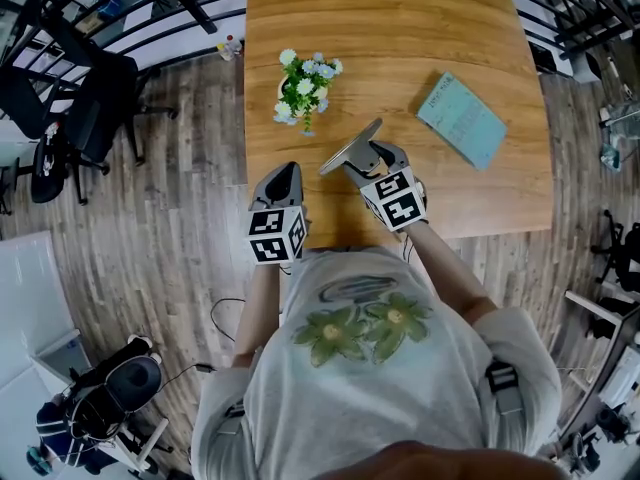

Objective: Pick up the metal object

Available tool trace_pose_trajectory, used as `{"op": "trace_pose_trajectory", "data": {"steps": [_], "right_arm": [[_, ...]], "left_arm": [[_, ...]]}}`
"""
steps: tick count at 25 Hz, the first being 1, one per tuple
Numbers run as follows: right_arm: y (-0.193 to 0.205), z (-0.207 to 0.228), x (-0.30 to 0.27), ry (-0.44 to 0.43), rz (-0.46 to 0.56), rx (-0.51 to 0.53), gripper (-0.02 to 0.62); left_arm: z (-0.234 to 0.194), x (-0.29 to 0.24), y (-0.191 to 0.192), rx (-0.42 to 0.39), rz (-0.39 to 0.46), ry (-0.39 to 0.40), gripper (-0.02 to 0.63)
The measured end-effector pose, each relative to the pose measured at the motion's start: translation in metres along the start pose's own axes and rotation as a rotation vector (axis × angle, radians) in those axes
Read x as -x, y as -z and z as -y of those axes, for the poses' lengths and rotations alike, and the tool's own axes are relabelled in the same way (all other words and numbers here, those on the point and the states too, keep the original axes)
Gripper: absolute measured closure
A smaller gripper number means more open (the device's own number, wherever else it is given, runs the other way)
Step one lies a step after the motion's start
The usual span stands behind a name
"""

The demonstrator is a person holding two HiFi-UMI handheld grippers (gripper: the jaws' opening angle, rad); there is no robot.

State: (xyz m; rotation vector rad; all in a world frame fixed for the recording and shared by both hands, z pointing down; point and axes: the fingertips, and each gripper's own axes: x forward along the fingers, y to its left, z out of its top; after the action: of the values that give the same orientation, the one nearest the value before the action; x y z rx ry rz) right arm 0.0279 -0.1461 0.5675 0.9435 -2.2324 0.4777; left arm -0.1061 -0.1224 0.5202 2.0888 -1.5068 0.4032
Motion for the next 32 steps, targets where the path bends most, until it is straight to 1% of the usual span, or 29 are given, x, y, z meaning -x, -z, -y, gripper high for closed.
{"op": "trace_pose_trajectory", "data": {"steps": [15, 23, 32], "right_arm": [[-0.033, -0.008, 0.036, 0.001, 0.109, 0.002, 0.308], [-0.048, -0.010, 0.057, 0.015, 0.157, 0.030, 0.308], [-0.052, -0.012, 0.072, 0.034, 0.184, 0.044, 0.308]], "left_arm": [[0.008, 0.009, 0.003, -0.008, 0.018, 0.009, 0.592], [0.016, 0.016, -0.002, -0.022, 0.034, 0.017, 0.592], [0.024, 0.021, -0.004, -0.032, 0.051, 0.036, 0.592]]}}
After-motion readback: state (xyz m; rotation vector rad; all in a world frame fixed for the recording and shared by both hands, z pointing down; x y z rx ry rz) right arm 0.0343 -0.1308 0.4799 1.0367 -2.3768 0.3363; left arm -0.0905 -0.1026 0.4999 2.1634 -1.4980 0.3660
